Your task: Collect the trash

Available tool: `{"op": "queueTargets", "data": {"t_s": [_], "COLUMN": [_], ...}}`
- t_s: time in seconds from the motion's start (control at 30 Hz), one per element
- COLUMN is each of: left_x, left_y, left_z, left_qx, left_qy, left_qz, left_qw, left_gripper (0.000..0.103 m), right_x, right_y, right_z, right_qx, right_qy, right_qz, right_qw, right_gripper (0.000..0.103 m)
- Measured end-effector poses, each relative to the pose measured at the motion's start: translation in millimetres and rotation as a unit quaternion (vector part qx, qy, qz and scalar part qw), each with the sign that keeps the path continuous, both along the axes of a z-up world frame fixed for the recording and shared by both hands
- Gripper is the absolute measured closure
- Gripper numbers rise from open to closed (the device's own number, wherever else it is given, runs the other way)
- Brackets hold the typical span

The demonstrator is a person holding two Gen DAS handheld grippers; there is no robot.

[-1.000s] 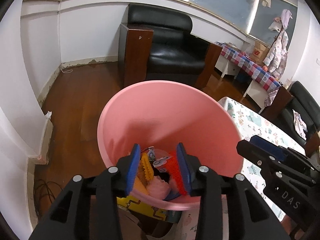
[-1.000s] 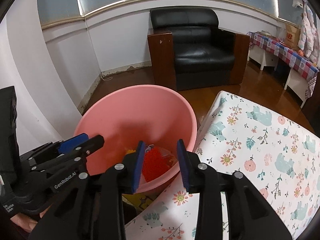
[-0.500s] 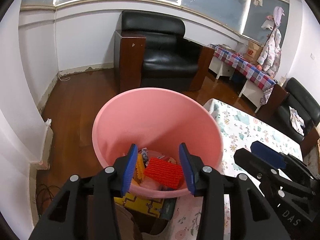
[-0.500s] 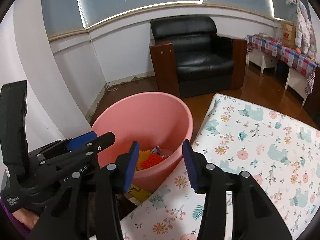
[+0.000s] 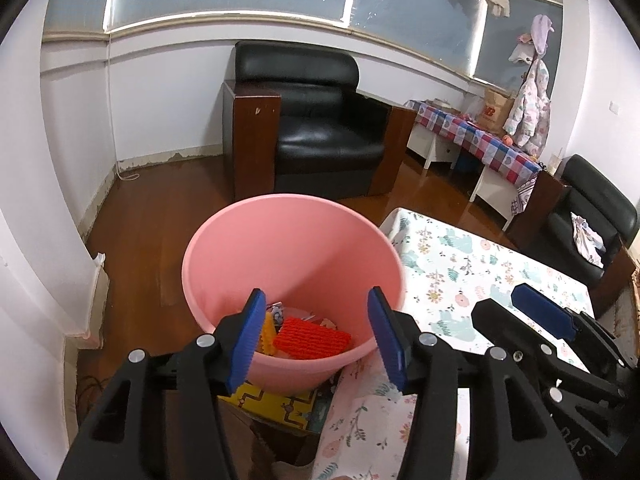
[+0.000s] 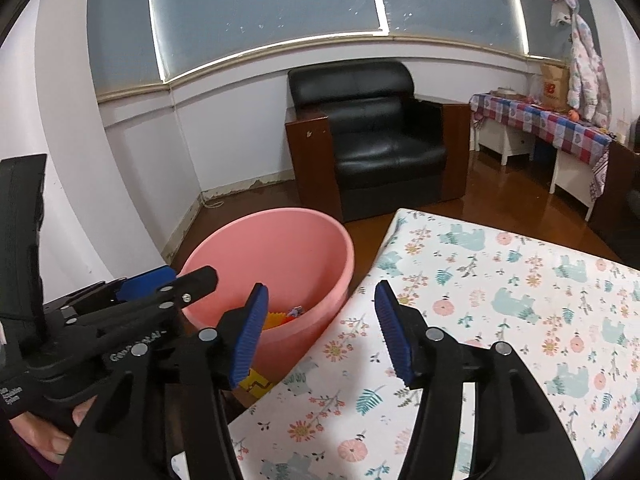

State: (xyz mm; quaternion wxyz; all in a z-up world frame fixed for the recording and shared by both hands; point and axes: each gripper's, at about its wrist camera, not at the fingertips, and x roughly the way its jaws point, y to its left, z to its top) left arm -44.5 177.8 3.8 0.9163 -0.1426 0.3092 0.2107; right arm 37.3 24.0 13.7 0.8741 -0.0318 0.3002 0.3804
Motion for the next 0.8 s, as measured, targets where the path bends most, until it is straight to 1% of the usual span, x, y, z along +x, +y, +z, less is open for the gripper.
{"op": "queueTargets", "data": {"t_s": [0.13,0.57,0.8], "left_x": [-3.6,-20.8,-21.4], "left_y": [-9.3,-37.7,-44.0], "left_z": [6.2,17.6,19.5], "left_qx": [0.006,0.025,0.029], "left_qy": [-0.005,-0.024,-0.027], "left_qz": [-0.001,-0.008,-0.011], "left_qw": [1.0,0.9994,0.9991], "left_gripper": [0.051,0.051,0.051], "right_x": [-5.0,-14.6,-18.1], "right_y": [-10.9,-32.3,-38.9], "right_z": [2.8,8.7,11.3], "right_qx": [0.006,0.018,0.021], "right_qy": [-0.003,-0.016,-0.021], "right_qz": [-0.014,-0.039,-0.046], "right_qw": [1.0,0.999,0.998], "right_gripper": [0.042,0.041,0.041]}}
